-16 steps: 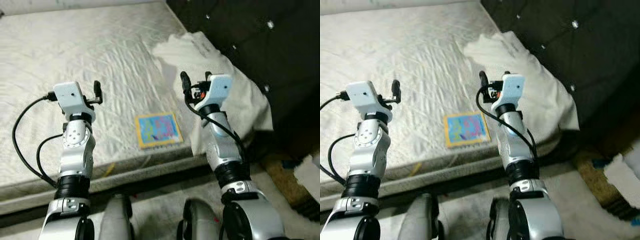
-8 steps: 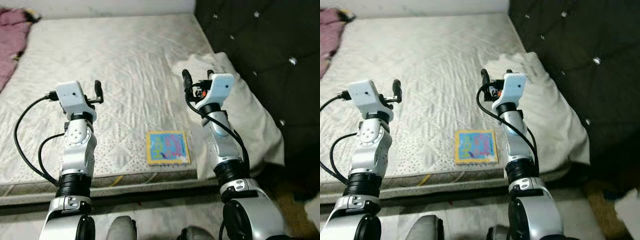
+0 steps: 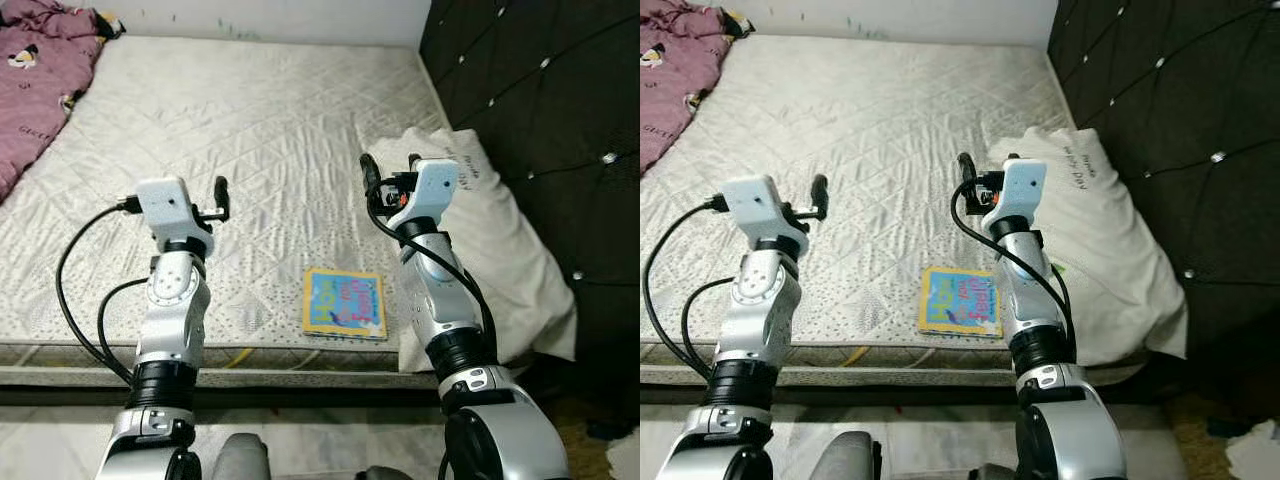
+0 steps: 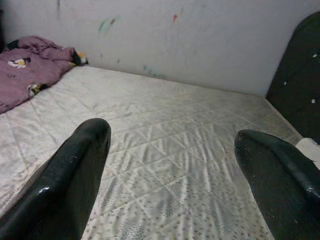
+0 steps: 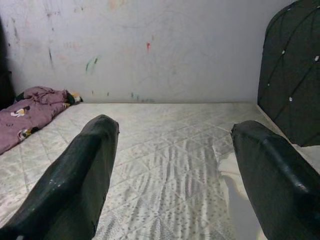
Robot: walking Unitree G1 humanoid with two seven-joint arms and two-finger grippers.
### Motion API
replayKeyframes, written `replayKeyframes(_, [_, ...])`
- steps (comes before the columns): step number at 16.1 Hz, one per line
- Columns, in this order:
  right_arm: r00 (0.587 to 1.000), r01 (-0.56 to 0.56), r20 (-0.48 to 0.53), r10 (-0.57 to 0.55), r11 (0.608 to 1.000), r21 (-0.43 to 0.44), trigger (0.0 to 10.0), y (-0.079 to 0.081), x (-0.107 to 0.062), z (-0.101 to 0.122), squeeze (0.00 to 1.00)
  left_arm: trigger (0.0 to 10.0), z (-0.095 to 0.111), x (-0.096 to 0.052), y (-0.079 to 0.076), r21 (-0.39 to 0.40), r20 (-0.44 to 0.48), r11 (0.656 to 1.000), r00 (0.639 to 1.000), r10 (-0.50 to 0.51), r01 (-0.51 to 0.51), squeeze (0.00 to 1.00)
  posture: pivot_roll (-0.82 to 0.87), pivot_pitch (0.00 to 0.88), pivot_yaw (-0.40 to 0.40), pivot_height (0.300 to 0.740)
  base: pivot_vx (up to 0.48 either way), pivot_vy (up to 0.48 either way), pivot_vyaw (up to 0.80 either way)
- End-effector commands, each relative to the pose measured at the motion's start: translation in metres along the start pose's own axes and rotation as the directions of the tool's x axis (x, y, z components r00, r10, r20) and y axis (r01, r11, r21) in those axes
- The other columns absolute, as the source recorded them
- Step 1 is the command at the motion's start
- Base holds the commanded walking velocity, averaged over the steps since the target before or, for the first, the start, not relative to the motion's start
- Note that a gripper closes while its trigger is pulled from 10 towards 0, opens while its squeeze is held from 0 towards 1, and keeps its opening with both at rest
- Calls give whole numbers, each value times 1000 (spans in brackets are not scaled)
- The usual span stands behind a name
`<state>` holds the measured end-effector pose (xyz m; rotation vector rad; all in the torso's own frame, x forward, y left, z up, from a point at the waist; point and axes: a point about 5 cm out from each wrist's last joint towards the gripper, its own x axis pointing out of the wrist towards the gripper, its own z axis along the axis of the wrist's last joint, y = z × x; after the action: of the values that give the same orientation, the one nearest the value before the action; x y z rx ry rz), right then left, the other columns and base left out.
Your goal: Clean up the room
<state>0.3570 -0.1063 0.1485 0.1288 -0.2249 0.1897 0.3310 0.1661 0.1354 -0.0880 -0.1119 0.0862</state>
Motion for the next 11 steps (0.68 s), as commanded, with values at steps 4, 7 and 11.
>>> replayKeyframes(4, [999, 12, -43, -13, 999, -31, 10000, -8, -13, -11, 0, 10000, -10, -12, 1, -20, -26, 1000, 1000, 11, -12, 0, 43, 0, -68, 740, 0, 0, 0])
replayKeyframes(7, [998, 7, -56, -9, 999, -36, 10000, -8, -16, -12, 0, 10000, -9, -11, -8, -52, -34, 998, 999, -37, 35, 0, 13, 0, -58, 740, 0, 0, -196])
replayKeyframes(11, [997, 17, -71, -19, 1000, -25, 10000, -8, -25, -17, 0, 10000, -11, -16, -17, -60, -41, 994, 995, -92, 90, 0, 20, 0, -61, 740, 0, 0, -400])
